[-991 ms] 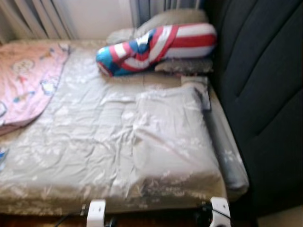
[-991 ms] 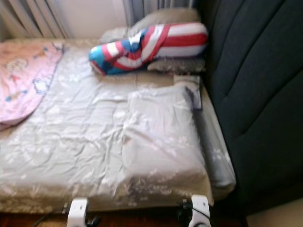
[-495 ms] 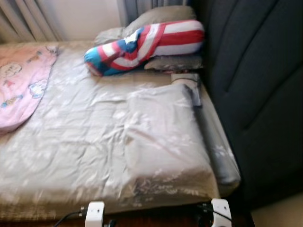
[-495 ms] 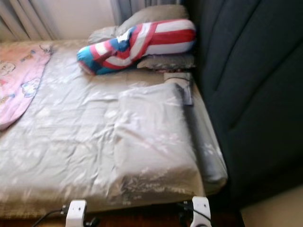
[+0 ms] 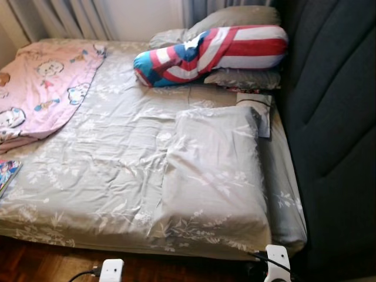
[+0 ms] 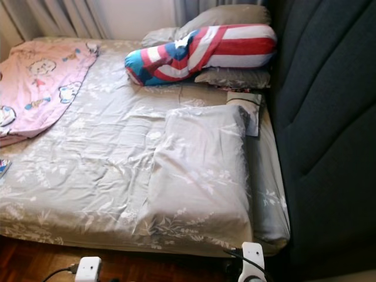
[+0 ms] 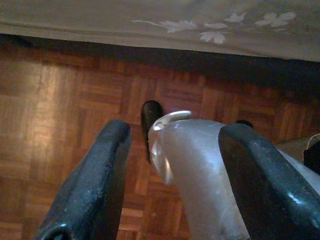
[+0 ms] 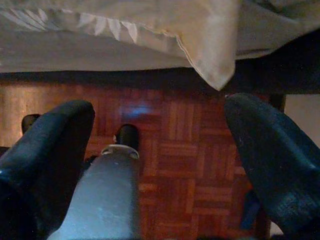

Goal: Clean up the room

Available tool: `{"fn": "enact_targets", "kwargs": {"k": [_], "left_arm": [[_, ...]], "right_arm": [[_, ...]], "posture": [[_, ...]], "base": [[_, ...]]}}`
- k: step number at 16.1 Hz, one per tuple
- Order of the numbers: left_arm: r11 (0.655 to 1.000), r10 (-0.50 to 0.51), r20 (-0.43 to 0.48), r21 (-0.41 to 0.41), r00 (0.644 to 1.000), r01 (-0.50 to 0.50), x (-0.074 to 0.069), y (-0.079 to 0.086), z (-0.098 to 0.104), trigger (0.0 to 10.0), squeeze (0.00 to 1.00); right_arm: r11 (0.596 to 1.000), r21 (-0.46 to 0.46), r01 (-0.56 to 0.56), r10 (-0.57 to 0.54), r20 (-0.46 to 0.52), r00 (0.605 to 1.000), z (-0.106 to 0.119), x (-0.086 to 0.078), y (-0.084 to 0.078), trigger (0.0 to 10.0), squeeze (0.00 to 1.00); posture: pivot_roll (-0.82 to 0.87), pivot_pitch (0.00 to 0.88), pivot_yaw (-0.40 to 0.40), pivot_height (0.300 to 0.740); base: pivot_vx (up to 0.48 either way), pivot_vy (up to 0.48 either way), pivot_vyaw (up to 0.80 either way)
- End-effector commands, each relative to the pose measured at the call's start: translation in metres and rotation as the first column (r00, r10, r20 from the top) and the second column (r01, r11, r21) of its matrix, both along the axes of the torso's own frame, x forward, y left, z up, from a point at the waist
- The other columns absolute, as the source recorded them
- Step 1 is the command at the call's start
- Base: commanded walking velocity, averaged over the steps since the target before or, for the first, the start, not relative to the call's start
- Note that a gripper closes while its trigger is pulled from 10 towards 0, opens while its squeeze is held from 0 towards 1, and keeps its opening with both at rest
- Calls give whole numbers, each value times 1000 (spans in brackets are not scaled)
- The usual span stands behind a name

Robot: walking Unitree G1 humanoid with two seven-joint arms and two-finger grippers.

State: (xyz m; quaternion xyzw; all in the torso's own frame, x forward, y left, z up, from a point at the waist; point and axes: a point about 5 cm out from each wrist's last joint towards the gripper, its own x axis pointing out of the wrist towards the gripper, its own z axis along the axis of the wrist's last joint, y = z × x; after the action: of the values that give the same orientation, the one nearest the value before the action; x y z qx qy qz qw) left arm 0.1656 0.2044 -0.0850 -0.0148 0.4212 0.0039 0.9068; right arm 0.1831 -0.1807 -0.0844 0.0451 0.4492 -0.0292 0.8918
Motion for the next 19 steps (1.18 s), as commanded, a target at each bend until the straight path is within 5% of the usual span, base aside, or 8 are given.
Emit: {"fn": "enact_targets", "kwargs": {"k": [1,4,10,19], "left_arm": [[1000,-3,-9,2,1000,3,7,-10,0,10000,0],[1000,-11,7,-9,1000,11,21,-23,4,10000,0],[1000,-26,8,4,1000,26,22,-24,5,10000,0],[1000,-21,13,13,1000,20,19,-19,5,10000,0]], "right_arm": [[1000,12,6,-6,-23,1000,-3,-6,4,10000,0],[1000,8,3,-3,-20,1000,-3,-6,2,10000,0],[1000,-13,26,-27,-39,999,-4,-12,-13,10000,0],[1000,-16,-8,8,-43,999,-9,-19,2,10000,0]], "posture": [[28,109,-27,740],[29,103,-27,740],[28,100,-28,740],[24,112,-30,740]], "base": [[0,0,0],[0,0,0],[91,0,-267],[274,0,-48]]}}
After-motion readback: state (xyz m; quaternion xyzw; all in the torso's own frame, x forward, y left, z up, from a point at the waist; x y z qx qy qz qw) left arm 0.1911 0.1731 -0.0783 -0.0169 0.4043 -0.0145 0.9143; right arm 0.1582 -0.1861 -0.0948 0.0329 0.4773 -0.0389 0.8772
